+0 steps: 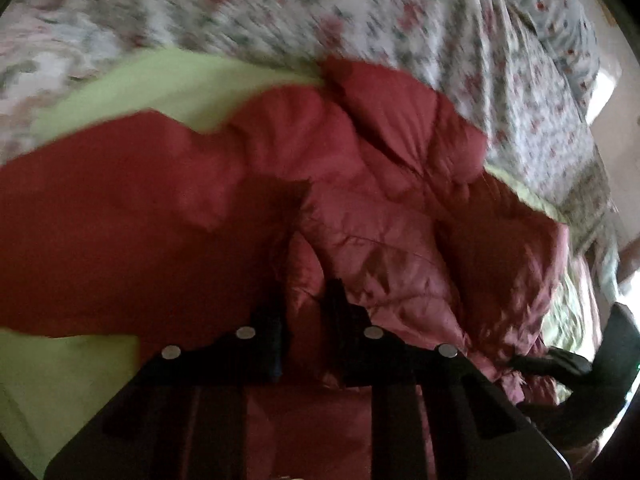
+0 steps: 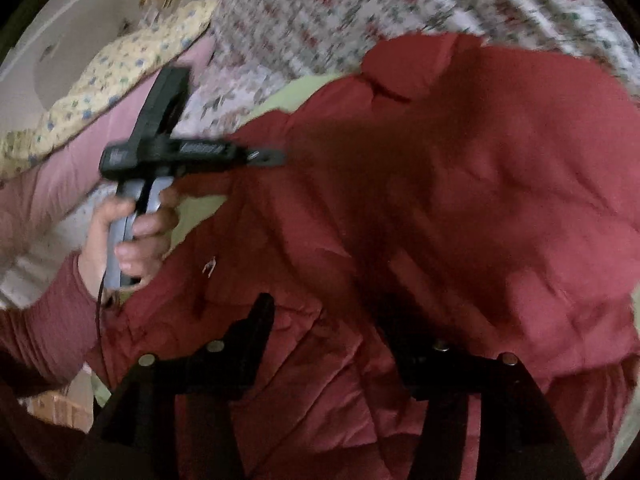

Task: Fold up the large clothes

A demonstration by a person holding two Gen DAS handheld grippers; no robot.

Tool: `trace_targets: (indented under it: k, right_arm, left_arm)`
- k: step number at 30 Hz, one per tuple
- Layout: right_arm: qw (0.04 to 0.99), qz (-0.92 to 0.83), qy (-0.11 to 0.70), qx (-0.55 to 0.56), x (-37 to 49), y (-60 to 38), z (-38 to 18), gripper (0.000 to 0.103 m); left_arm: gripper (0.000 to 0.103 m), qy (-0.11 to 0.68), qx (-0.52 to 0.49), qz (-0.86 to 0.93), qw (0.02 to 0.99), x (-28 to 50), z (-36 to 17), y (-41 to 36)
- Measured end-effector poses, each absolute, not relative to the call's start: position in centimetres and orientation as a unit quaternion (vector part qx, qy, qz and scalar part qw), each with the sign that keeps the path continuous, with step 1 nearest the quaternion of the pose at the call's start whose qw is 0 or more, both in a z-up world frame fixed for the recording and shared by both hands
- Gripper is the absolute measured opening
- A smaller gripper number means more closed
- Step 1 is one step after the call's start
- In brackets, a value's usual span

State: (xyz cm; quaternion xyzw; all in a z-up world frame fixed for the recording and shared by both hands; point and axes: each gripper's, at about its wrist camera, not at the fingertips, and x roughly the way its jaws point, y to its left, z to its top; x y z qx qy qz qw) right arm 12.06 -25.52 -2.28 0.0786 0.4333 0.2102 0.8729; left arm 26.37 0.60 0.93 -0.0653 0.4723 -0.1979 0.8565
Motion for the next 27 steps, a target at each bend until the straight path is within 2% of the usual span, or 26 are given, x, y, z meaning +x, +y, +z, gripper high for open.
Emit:
trace_targets:
  k: [4, 8, 13, 21, 27]
  right_arm:
    - [0.906, 0.118, 0.394, 0.099, 12.7, -27.9, -0.6, 0.066]
    - [0.918, 0.025, 0.381, 0.109, 14.8, -30.4, -0.2, 0.066]
    - [0.893, -0.049, 0.427, 0.137, 18.1, -33.9, -3.2, 0.065]
    - [0.893, -0.073, 0.433, 0.103, 18.4, -33.2, -5.3, 0.067]
    - [0.894, -0.089, 0.434, 0.071, 18.7, -32.4, -5.8, 0.068]
  left_arm:
    - [0.017, 0.438, -0.075, -0.168, 0.88, 25.8, 1.3, 2.7]
    - [0.017, 0.434, -0.045, -0.157, 0.886, 25.7, 0.4, 1.5]
    - [0.021, 0.437, -0.025, -0.148, 0.887, 24.6, -0.4, 1.8]
    - [0.022, 0.377, -0.027, -0.163, 0.911, 21.5, 3.8, 1.8]
    - [0.022, 0.422, 0.019, -0.187, 0.887, 23.3, 0.6, -2.6]
